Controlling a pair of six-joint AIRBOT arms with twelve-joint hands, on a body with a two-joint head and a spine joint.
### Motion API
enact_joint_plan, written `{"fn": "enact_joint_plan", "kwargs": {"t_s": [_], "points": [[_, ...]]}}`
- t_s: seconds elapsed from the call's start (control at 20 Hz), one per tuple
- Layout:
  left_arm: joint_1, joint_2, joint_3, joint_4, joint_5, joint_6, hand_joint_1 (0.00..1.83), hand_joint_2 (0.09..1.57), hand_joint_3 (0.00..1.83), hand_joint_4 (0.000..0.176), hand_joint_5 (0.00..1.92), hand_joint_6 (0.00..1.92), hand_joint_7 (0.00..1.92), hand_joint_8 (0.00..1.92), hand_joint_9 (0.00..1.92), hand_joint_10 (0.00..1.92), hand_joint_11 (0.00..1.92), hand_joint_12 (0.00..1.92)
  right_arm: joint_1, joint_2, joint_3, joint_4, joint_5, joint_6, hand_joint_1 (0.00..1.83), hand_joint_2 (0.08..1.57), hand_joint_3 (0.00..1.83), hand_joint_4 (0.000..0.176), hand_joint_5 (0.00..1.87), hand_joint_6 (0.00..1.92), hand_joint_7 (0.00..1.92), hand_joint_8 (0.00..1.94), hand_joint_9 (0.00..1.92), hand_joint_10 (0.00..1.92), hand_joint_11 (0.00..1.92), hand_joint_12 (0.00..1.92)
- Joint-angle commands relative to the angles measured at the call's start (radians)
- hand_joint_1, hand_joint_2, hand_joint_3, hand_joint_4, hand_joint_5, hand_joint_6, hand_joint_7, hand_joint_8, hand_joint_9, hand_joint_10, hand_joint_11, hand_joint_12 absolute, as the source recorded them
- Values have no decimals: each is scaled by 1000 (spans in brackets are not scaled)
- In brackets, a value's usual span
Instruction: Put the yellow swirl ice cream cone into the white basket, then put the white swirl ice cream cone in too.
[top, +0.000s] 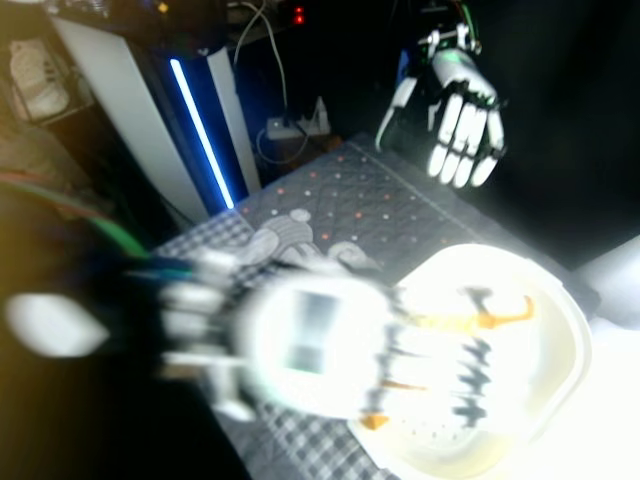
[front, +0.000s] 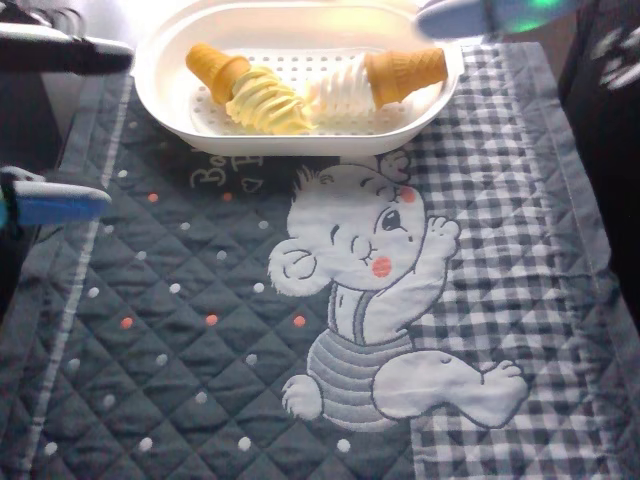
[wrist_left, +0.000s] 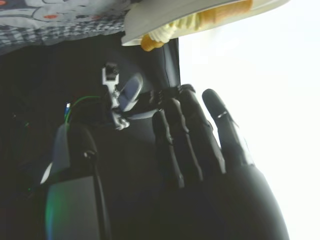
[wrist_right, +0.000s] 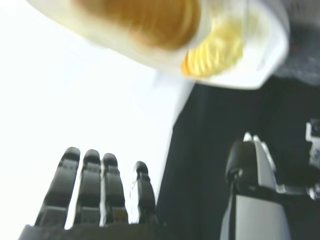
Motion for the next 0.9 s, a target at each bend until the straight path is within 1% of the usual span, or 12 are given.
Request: {"fn": "enact_joint_plan", "kwargs": {"t_s": [0.0, 0.1, 0.2, 0.35, 0.4, 0.5, 0.55, 0.6, 0.65, 0.7, 0.8, 0.85], "points": [[-1, 5, -6, -17, -161, -7, 859, 882, 0, 0, 689, 5, 670, 5, 591, 11, 99, 1001, 17, 20, -31, 45, 164, -26, 709, 802, 0, 176, 0, 0, 0, 0, 0, 0, 0, 0], [51, 32, -31, -43, -227, -7, 851, 903, 1, 0, 691, 0, 655, 0, 575, 0, 120, 867, 13, 124, -147, 45, 199, -110, 758, 820, 0, 176, 0, 0, 0, 0, 0, 0, 0, 0], [97, 48, -47, -62, -275, -7, 847, 895, 0, 0, 649, 0, 609, 0, 543, 0, 98, 885, -4, 188, -226, 43, 203, -120, 752, 827, 2, 176, 0, 0, 0, 0, 0, 0, 0, 0], [181, 59, -72, -105, -358, -7, 867, 861, 0, 0, 475, 0, 423, 0, 363, 0, 2, 865, -233, 224, -270, 195, 418, -127, 770, 790, 0, 176, 0, 0, 0, 0, 0, 0, 0, 0], [197, 61, -82, -112, -382, -7, 865, 836, 0, 22, 423, 0, 376, 0, 324, 0, 0, 894, -325, 232, -292, 280, 508, -127, 751, 770, 0, 171, 0, 0, 0, 0, 0, 0, 0, 0], [237, 63, -101, -130, -438, -9, 881, 826, 0, 30, 330, 0, 293, 0, 251, 0, 0, 937, -445, 234, -329, 381, 639, -127, 765, 742, 0, 176, 0, 0, 0, 0, 0, 0, 0, 0], [269, 63, -110, -149, -478, -13, 884, 843, 1, 55, 249, 0, 244, 0, 207, 0, 0, 885, -504, 234, -349, 425, 698, -127, 760, 723, 0, 176, 0, 0, 0, 0, 0, 0, 0, 0], [300, 62, -119, -169, -518, -19, 901, 839, 0, 55, 199, 0, 199, 0, 183, 2, 0, 805, -559, 234, -368, 465, 762, -127, 744, 727, 0, 176, 0, 0, 0, 0, 0, 0, 0, 0], [326, 59, -127, -186, -552, -26, 893, 839, 0, 60, 186, 0, 182, 0, 180, 3, 0, 786, -592, 234, -382, 491, 805, -127, 739, 738, 0, 173, 0, 0, 0, 0, 0, 0, 0, 0], [346, 55, -135, -201, -583, -30, 854, 839, 0, 48, 202, 5, 211, 7, 237, 20, 0, 928, -612, 234, -394, 506, 835, -127, 735, 761, 0, 167, 0, 0, 0, 0, 0, 0, 0, 0], [386, 41, -144, -236, -625, -50, 756, 848, 2, 75, 172, 1, 221, 3, 273, 19, 0, 1126, -629, 222, -407, 526, 871, -127, 743, 764, 0, 171, 0, 0, 0, 0, 0, 0, 0, 0], [389, 34, -144, -241, -625, -56, 699, 861, 6, 91, 160, 0, 204, 0, 263, 10, 0, 1112, -633, 216, -409, 530, 880, -127, 732, 768, 0, 175, 10, 4, 12, 5, 0, 0, 0, 0]]}}
